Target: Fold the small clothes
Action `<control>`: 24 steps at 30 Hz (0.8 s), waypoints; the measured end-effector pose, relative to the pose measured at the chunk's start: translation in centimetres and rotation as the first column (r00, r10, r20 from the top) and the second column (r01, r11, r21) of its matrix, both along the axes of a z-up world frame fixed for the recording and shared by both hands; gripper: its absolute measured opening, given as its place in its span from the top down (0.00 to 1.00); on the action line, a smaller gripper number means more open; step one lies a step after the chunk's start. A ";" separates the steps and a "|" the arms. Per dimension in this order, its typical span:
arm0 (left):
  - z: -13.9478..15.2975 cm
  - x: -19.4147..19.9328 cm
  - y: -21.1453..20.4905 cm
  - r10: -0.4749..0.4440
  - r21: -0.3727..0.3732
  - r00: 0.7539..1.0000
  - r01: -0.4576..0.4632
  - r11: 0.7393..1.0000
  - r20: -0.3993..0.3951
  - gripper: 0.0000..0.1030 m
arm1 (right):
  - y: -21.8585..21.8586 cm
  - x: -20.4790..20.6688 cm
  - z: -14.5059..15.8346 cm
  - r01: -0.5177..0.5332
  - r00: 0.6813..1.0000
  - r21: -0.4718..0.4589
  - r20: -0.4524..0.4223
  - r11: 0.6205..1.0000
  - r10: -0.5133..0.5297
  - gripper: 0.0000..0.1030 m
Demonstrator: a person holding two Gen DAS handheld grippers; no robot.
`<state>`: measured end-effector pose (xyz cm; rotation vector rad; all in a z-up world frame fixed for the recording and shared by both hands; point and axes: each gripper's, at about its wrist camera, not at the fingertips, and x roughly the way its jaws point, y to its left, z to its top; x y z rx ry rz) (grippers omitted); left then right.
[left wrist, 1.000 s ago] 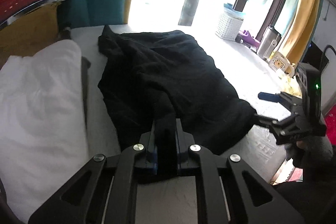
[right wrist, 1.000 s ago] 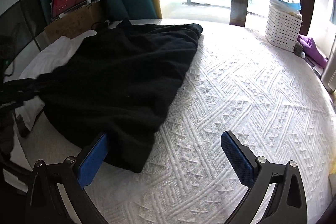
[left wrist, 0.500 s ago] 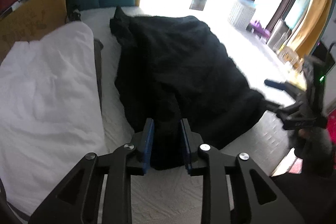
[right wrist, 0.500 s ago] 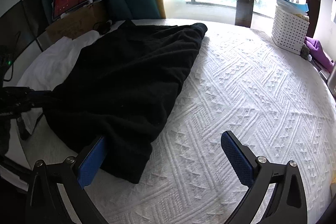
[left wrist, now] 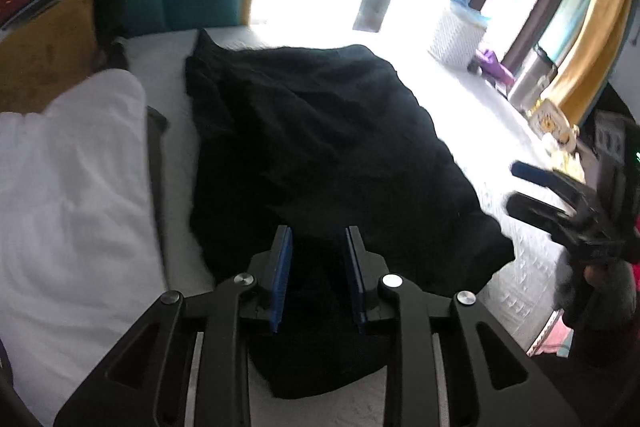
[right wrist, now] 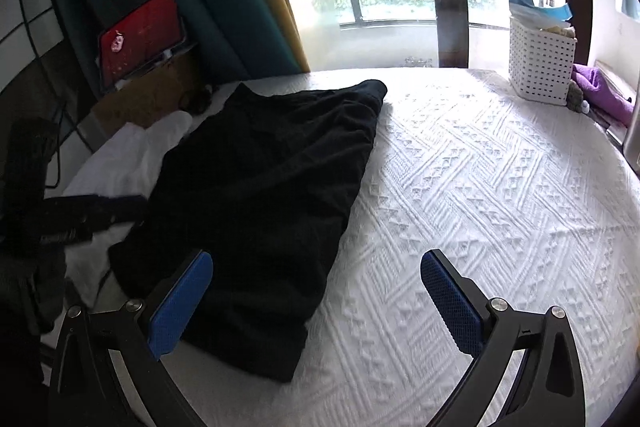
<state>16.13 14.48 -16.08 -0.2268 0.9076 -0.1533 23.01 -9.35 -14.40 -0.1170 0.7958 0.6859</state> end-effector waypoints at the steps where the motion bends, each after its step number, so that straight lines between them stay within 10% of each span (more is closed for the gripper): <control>1: -0.2 0.1 -0.2 -0.003 0.006 1.000 0.003 1.000 -0.005 0.75 | 0.4 0.2 -0.6 0.002 1.000 -0.029 0.001 1.000 -0.002 0.00; 8: -2.4 0.1 0.0 0.036 0.076 0.999 -0.033 0.997 -0.032 0.75 | 1.6 -1.7 -4.2 -0.035 0.998 -0.228 0.038 0.973 0.044 0.00; 14: -2.3 -0.9 0.5 0.084 0.166 0.996 -0.077 0.983 -0.036 0.75 | 0.9 -2.5 -4.3 -0.062 0.996 -0.247 0.050 0.967 0.076 0.00; 24: 2.7 1.2 3.0 0.137 0.088 0.989 -0.142 0.986 0.060 0.75 | -0.3 -0.4 0.2 -0.097 0.992 -0.149 0.063 0.984 0.107 0.00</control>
